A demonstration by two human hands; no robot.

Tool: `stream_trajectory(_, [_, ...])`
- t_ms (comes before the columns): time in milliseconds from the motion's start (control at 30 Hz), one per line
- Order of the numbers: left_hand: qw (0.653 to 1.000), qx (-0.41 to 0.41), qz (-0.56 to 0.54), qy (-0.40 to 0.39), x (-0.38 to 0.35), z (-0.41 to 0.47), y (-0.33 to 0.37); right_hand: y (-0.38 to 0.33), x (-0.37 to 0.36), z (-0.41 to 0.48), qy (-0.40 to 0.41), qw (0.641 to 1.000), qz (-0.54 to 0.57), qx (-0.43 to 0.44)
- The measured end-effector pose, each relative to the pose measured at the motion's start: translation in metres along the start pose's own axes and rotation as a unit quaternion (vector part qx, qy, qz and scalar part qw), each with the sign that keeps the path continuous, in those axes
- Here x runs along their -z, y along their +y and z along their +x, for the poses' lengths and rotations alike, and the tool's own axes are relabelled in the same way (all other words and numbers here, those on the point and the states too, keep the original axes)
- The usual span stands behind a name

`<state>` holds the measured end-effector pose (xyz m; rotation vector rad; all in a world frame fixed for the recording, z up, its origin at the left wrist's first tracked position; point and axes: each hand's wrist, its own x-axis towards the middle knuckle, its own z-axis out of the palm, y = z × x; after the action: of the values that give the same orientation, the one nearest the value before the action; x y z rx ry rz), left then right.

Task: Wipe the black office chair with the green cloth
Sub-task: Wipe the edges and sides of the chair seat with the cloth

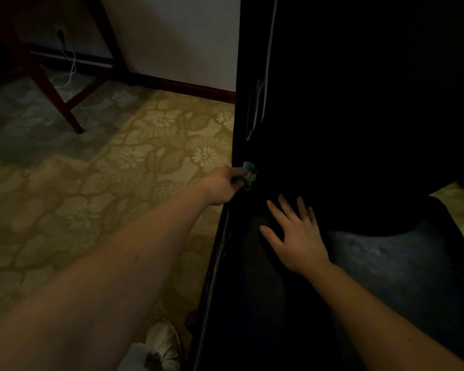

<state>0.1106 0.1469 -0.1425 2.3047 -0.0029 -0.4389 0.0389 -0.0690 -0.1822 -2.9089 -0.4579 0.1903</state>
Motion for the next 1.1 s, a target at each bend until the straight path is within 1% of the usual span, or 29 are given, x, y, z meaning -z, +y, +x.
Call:
stream_trajectory(100, [1.0,-0.012,-0.008,0.022,-0.001,-0.016,-0.008,-0.002,0.001,0.0,-0.004,1.0,-0.006,0.0])
stream_trajectory(167, [1.0,-0.016,0.009,0.024,-0.005,-0.029,-0.018,-0.003,0.001,0.0,-0.007,1.0,-0.01,0.0])
stream_trajectory(267, [1.0,-0.014,-0.011,0.024,-0.01,-0.037,-0.032,-0.003,0.002,0.002,-0.007,1.0,-0.015,0.002])
stream_trajectory(433, [0.999,-0.027,-0.021,0.021,-0.007,-0.028,-0.023,-0.024,-0.004,-0.011,-0.003,0.997,-0.026,0.07])
stream_trajectory(567, [0.996,-0.027,-0.072,0.04,-0.011,-0.014,-0.019,-0.028,-0.005,-0.011,-0.002,0.998,-0.005,0.058])
stream_trajectory(633, [0.997,-0.028,-0.059,0.042,-0.01,-0.015,-0.021,-0.027,-0.004,-0.009,0.0,0.998,-0.001,0.056])
stream_trajectory(800, [0.999,-0.048,-0.003,0.012,-0.01,-0.037,-0.04,-0.03,-0.011,-0.01,0.017,0.999,-0.013,0.05])
stream_trajectory(933, [0.997,-0.08,-0.014,0.015,-0.014,-0.043,-0.043,-0.028,-0.014,-0.012,0.038,0.998,-0.002,0.054])
stream_trajectory(1033, [0.997,-0.071,-0.01,0.01,-0.011,-0.024,-0.037,-0.028,-0.013,-0.012,0.051,0.997,0.009,0.058])
stream_trajectory(1100, [0.997,-0.067,-0.03,0.021,-0.014,-0.014,-0.03,-0.027,-0.013,-0.011,0.058,0.997,0.013,0.057])
